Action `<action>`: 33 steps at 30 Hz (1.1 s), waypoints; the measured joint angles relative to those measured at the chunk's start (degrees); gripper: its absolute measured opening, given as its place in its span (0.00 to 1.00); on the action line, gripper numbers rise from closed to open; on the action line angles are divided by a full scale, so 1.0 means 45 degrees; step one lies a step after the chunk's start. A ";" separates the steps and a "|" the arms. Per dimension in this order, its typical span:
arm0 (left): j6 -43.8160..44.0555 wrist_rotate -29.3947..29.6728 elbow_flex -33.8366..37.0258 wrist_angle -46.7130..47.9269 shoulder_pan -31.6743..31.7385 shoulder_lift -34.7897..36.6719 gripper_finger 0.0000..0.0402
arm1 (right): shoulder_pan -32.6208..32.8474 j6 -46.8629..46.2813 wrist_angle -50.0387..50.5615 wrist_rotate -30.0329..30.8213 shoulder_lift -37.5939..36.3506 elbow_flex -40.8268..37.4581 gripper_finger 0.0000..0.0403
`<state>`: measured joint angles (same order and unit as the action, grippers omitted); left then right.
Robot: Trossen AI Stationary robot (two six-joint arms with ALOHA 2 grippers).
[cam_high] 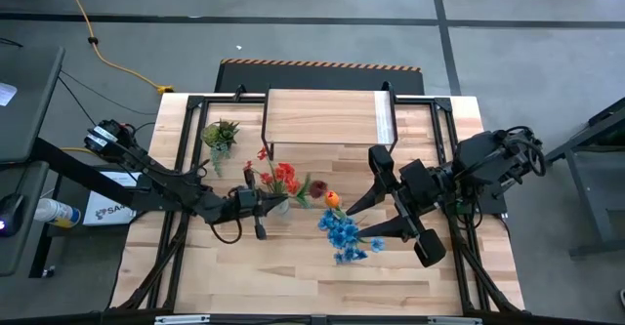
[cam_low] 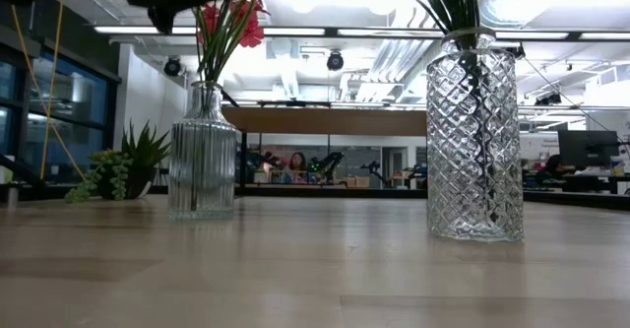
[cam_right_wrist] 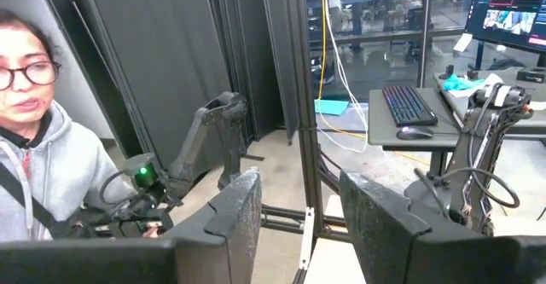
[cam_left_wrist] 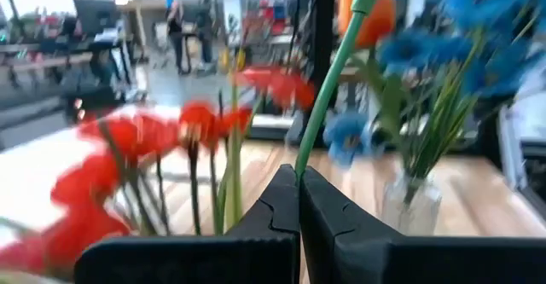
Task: Pick and place flowers into a vace then onto a shelf
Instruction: Put the dark red flower into the left transparent vase
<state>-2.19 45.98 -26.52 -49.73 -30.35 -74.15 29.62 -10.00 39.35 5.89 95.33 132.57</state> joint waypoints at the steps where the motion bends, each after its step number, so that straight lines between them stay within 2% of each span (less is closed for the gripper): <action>1: -0.0257 -0.0101 0.0000 -0.0233 -0.0001 0.0069 0.07 | -0.0004 0.0000 0.0000 0.0000 0.0000 0.0000 0.38; 7: -0.0807 -0.0038 -0.0005 -0.0267 0.0005 0.0292 0.07 | -0.0003 0.0000 0.0005 -0.0001 0.0000 0.0000 0.38; 24: -0.0091 0.0133 0.0037 0.0409 0.0006 0.0297 0.07 | 0.0001 0.0000 -0.0044 0.0000 0.0000 0.0000 0.38; 27: 0.0358 0.0138 0.0371 0.0049 0.0005 0.0290 0.07 | 0.0000 0.0000 -0.0044 0.0000 0.0000 0.0000 0.38; 33: 0.0640 0.0145 0.1714 -0.2323 0.0000 0.0284 0.07 | 0.0001 0.0000 -0.0044 0.0362 0.0000 0.0000 0.38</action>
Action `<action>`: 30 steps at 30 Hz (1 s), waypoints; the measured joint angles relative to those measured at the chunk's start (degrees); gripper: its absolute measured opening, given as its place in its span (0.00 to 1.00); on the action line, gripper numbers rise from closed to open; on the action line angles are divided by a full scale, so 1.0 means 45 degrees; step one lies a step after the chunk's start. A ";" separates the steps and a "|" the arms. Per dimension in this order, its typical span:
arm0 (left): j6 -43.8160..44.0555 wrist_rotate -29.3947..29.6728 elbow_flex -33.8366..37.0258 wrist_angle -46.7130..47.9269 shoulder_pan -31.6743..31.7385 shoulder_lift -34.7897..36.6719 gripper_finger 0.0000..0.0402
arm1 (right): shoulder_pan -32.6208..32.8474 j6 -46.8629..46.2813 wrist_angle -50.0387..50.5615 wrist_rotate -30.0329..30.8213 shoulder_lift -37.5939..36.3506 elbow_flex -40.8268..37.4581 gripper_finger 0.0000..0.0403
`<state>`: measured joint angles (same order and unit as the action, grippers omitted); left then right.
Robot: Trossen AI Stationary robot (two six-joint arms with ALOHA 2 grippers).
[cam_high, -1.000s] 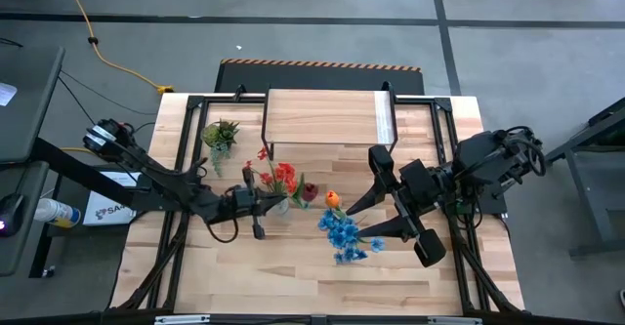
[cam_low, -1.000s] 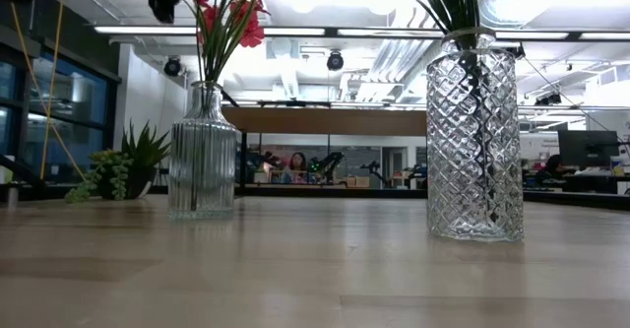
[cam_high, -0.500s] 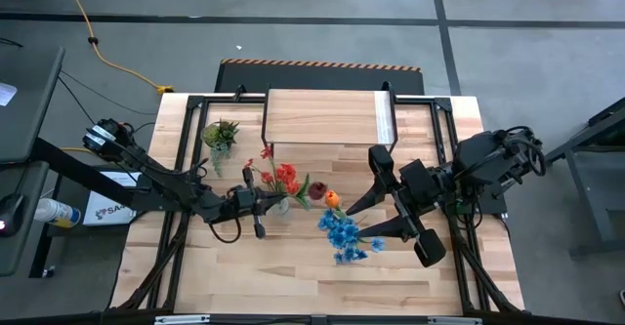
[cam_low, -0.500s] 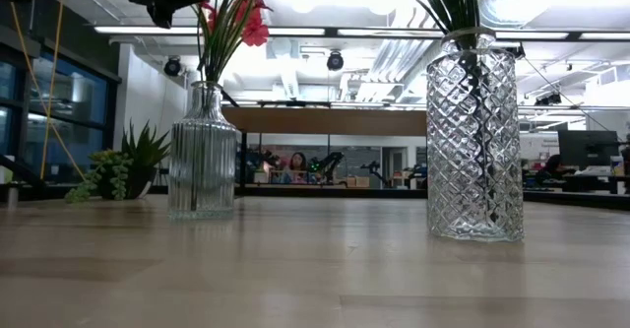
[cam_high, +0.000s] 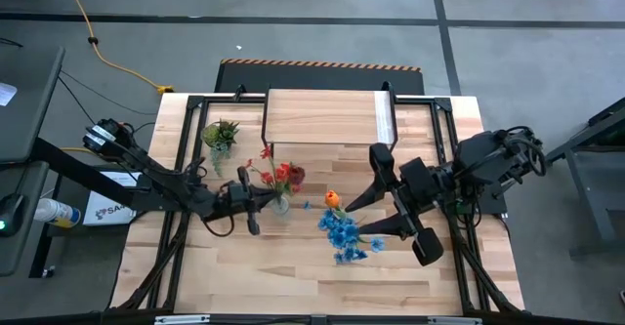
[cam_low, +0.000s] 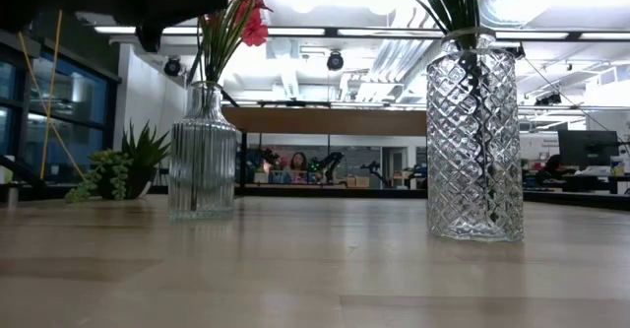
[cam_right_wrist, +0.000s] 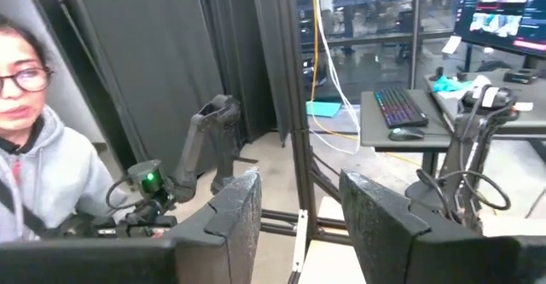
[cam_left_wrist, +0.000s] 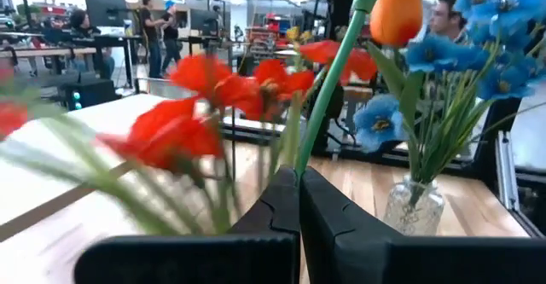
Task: Pick and place flowers into a vace then onto a shelf
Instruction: Put the dark red flower into the left transparent vase
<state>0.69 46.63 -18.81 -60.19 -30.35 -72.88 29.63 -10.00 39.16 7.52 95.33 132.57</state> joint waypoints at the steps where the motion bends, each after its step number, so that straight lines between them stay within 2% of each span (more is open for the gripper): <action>1: 0.0025 0.0028 0.0207 -0.0376 0.0000 -0.0001 0.07 | 0.0000 0.0000 0.0000 0.0111 0.0000 0.0000 0.38; 8: 0.0098 -0.0286 0.0536 -0.1752 -0.0005 -0.0001 0.07 | -0.0005 0.0225 -0.0001 0.0352 0.0000 0.0000 0.38; 12: -0.0558 -0.1092 0.0257 -0.2431 -0.0007 0.0010 0.07 | -0.0005 0.0233 0.0000 0.0352 0.0000 0.0000 0.38; 18: -0.0713 -0.0914 0.0244 -0.2183 0.0005 0.0004 0.07 | -0.0005 0.0266 -0.0001 0.0352 0.0000 0.0000 0.38; 24: -0.0083 -0.0691 0.0244 -0.1449 0.0005 -0.0059 0.07 | -0.0005 0.0330 0.0000 0.0352 0.0000 0.0000 0.38; 30: -0.0140 -0.0581 0.0244 -0.1616 0.0005 -0.0113 0.07 | -0.0004 0.0330 -0.0005 0.0463 0.0000 0.0000 0.38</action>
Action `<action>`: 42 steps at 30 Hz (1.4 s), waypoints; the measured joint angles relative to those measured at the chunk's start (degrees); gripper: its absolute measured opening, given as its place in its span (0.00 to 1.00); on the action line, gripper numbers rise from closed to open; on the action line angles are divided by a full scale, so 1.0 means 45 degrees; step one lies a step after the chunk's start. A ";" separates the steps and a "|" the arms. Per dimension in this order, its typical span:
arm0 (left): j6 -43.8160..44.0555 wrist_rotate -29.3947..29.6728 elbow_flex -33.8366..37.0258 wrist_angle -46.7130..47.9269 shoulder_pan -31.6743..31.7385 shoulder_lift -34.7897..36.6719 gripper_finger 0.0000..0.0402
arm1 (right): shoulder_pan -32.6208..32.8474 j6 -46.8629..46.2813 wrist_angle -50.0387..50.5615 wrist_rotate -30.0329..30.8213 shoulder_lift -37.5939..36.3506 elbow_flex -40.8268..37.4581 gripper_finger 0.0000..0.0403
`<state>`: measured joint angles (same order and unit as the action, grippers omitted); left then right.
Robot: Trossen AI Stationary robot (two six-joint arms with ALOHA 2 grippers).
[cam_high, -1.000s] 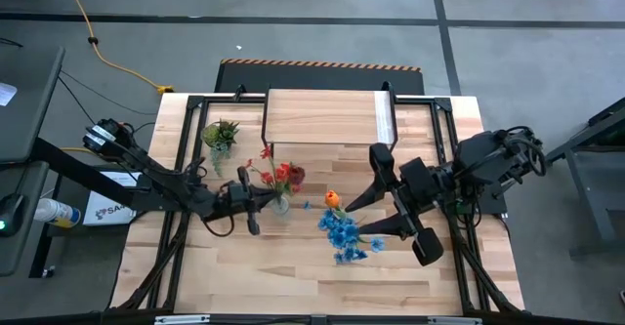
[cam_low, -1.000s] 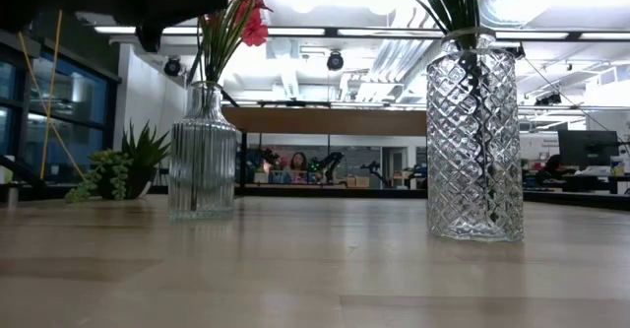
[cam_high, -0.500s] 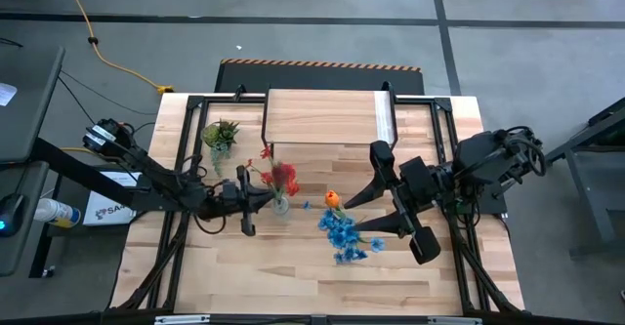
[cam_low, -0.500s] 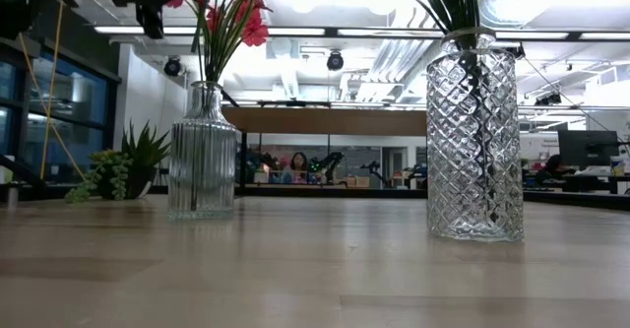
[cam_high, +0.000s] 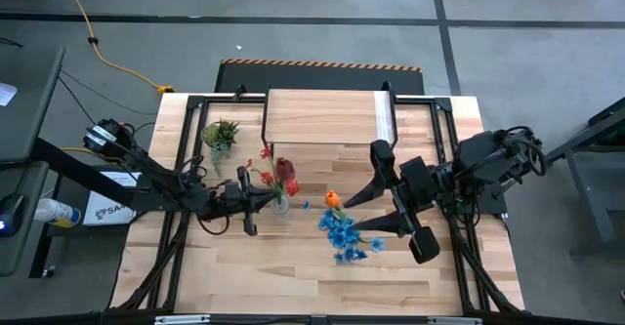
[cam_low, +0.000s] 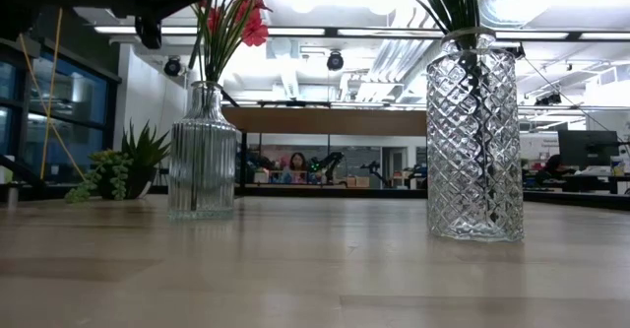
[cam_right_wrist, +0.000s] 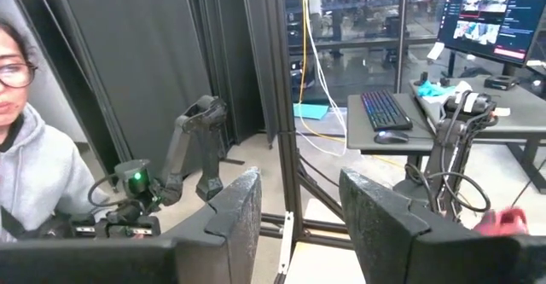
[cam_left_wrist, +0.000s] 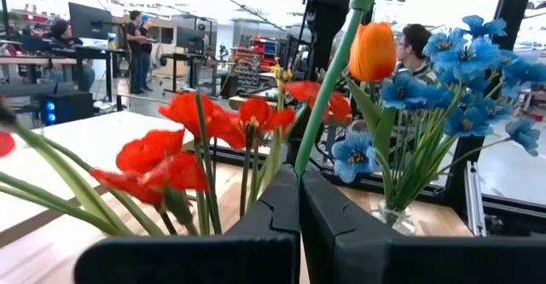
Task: Pick and place flowers into a vace then onto a shelf
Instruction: Put the dark red flower into the left transparent vase
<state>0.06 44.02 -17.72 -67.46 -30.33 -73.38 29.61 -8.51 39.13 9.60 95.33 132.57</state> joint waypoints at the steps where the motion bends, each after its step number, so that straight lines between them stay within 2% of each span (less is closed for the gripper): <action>1: -0.0049 -0.0001 0.0000 -0.0051 0.0000 0.0000 0.07 | 0.0004 0.0000 -0.0005 0.0040 0.0000 0.0000 0.38; 4: 0.0046 -0.0121 0.0000 -0.0059 0.0177 0.0000 0.07 | -0.0001 0.0000 -0.0002 0.0228 0.0000 0.0000 0.38; 13: 0.0771 -0.1936 0.0000 0.0004 0.1598 -0.0164 0.07 | 0.0004 -0.0072 -0.0015 0.0311 0.0000 0.0000 0.38; 21: 0.1148 -0.1892 0.0000 0.0272 0.1446 -0.0170 0.07 | 0.0004 -0.0102 -0.0015 0.0263 0.0000 0.0000 0.38; 25: 0.1033 -0.1018 0.0000 0.0616 0.1008 -0.0170 0.07 | 0.0003 -0.0102 -0.0010 0.0263 0.0000 0.0000 0.38; 42: 0.0603 -0.0867 0.0000 0.0829 0.0915 -0.0165 0.07 | 0.0003 0.0000 -0.0010 0.0340 0.0000 0.0000 0.38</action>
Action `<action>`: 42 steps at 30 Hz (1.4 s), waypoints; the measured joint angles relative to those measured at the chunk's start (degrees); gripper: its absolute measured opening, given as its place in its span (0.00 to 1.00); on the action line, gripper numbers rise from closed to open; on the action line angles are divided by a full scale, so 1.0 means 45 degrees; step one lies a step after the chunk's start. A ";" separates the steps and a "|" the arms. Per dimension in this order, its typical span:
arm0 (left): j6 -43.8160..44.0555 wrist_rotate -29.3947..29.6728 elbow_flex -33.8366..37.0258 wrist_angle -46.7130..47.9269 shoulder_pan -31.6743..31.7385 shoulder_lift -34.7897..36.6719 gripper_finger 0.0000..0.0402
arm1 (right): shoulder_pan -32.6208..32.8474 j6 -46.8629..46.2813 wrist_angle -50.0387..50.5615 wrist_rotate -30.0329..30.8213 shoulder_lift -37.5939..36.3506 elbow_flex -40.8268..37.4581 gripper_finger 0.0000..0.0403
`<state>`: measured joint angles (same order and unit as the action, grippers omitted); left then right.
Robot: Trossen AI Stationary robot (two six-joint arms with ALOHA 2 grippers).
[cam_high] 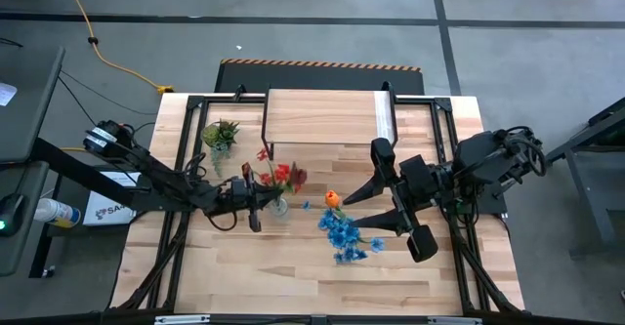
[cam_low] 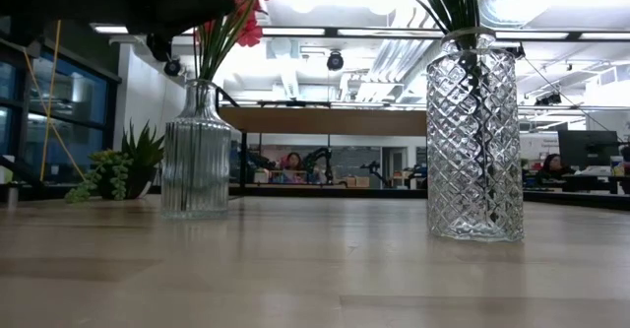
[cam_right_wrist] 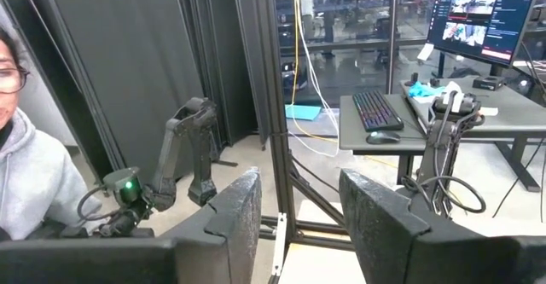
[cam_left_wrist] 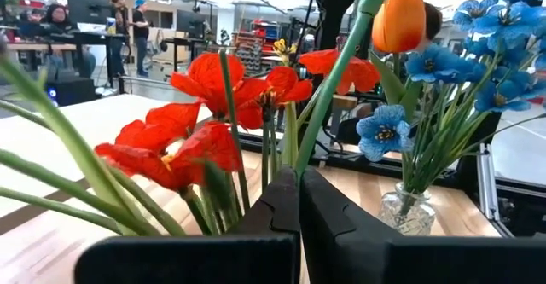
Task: Pick and place flowers into a vace then onto a shelf
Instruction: Put the dark red flower into the left transparent vase
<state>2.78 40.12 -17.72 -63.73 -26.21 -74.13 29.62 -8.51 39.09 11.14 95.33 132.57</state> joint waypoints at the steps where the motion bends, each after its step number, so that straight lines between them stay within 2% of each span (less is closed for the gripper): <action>1: -0.0038 -0.0029 0.0000 -0.0027 0.0052 0.0000 0.07 | 0.0001 0.0000 0.0000 0.0005 0.0000 0.0000 0.38; 12: 0.0051 -0.1130 0.0000 0.0034 0.0691 0.0000 0.07 | -0.0002 0.0000 0.0000 0.0015 0.0000 0.0000 0.38; 34: 0.1132 -0.1695 0.0000 0.1062 0.0649 -0.0005 0.07 | -0.0169 -0.0063 0.0005 -0.0121 0.0170 0.0003 0.38; 39: 0.1498 -0.1514 0.0002 0.1353 0.0649 -0.0005 0.14 | -0.0169 -0.0068 0.0005 -0.0126 0.0170 0.0000 0.38; 42: 0.1493 -0.1511 0.0000 0.1408 0.0649 -0.0005 0.12 | -0.0169 -0.0082 0.0005 -0.0126 0.0170 0.0000 0.38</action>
<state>9.50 33.32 -17.72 -57.39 -23.29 -74.15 28.86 -8.88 39.11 10.57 96.09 132.57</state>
